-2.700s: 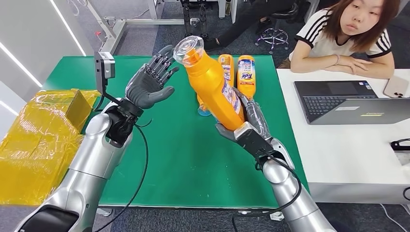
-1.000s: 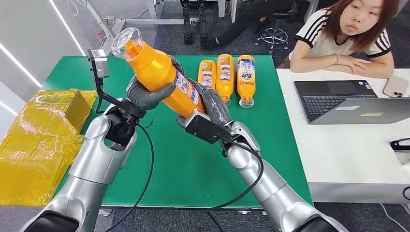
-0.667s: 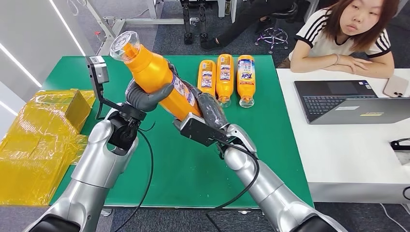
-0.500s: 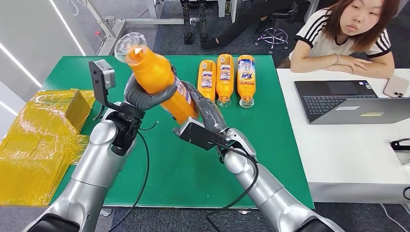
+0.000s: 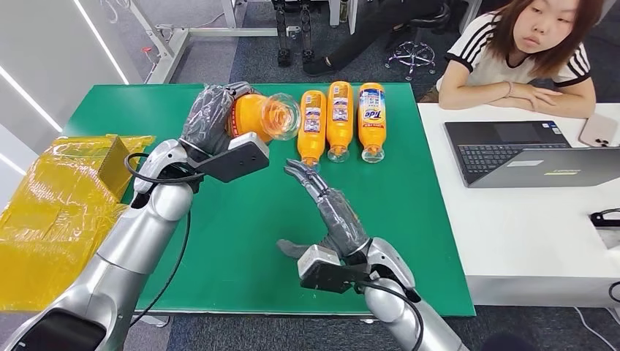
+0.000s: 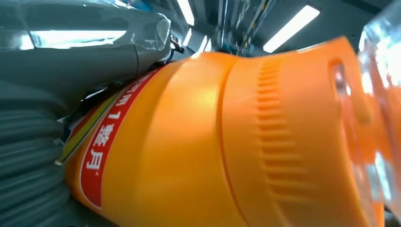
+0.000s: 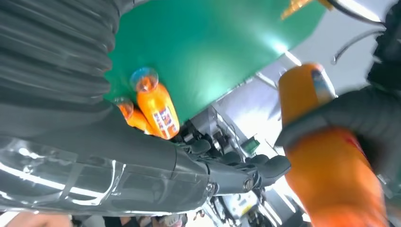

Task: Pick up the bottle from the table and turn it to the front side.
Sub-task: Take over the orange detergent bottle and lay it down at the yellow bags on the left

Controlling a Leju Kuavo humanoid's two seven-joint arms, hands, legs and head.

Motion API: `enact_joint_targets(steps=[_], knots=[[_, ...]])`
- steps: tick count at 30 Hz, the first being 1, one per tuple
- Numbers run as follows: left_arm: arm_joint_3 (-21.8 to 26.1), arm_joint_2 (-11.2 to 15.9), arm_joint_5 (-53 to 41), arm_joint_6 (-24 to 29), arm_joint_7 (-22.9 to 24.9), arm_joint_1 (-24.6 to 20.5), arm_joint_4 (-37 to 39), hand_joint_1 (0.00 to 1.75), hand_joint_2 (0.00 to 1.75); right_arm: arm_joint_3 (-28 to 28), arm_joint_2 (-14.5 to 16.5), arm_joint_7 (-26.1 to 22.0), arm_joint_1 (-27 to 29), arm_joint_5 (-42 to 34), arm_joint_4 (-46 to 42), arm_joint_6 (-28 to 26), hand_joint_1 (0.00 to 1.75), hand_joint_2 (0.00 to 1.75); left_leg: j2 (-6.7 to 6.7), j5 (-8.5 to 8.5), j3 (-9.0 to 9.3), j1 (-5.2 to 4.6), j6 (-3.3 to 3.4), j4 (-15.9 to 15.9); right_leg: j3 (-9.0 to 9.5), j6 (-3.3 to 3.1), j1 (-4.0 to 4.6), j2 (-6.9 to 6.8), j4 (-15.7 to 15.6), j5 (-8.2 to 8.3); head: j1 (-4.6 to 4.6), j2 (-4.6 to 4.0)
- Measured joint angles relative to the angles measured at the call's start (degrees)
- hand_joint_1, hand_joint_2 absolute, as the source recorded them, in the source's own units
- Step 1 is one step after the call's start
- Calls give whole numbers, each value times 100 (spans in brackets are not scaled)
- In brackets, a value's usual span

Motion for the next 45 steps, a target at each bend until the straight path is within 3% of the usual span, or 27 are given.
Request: enact_joint_targets(steps=[5, 10, 17, 21, 28, 34, 45], knots=[[-415, 207, -1918, 144, 578, -229, 21, 175, 175, -367, -284, -273, 515, 160, -934, -567, 0, 175, -1, 0, -2, 0, 0, 1, -1, 0, 0, -1, 0, 1, 1, 0], [-660, 552, -3073, 31, 953, -322, 160, 175, 175, -1091, -496, -797, 1084, -448, -1810, -955, 0, 175, 12, -3, -1, 1, 1, 0, -3, 0, 0, 13, 0, 1, -1, 0], [-683, 1219, -3449, -430, 1018, -579, 468, 175, 175, -1972, -641, -1594, 1958, -1238, -2523, -1411, 0, 175, 21, -4, -1, 2, -1, -6, -7, -2, 0, 21, 4, 0, -1, 0], [-683, 1566, -3400, -773, 1094, -547, 507, 175, 175, -2303, -644, -1626, 2186, -1486, -2736, -1148, 0, 175, 28, -4, -1, 2, -2, -8, -7, -3, 1, 27, 5, -1, -1, 0], [-640, 2069, -3207, -917, 1174, -278, 510, 175, 175, -2449, -644, -1620, 2330, -1310, -2764, -976, 0, 175, 27, -4, -1, 2, -2, -8, -7, -3, 2, 25, 5, -1, -1, 0], [-608, 2158, -2961, -1075, 1170, -250, 561, 175, 175, -2452, -618, -1451, 2348, -1099, -2815, -837, 0, 175, 23, -4, -2, 0, -1, -8, -7, -2, 1, 20, 3, -1, 1, 0], [-548, 1886, -2963, -967, 1561, -252, 1091, 175, 175, -2464, -421, -1274, 2517, -668, -2965, -739, 0, 175, 23, -4, -1, 1, -2, -7, -8, -3, 1, 22, 3, -1, 1, 0]])
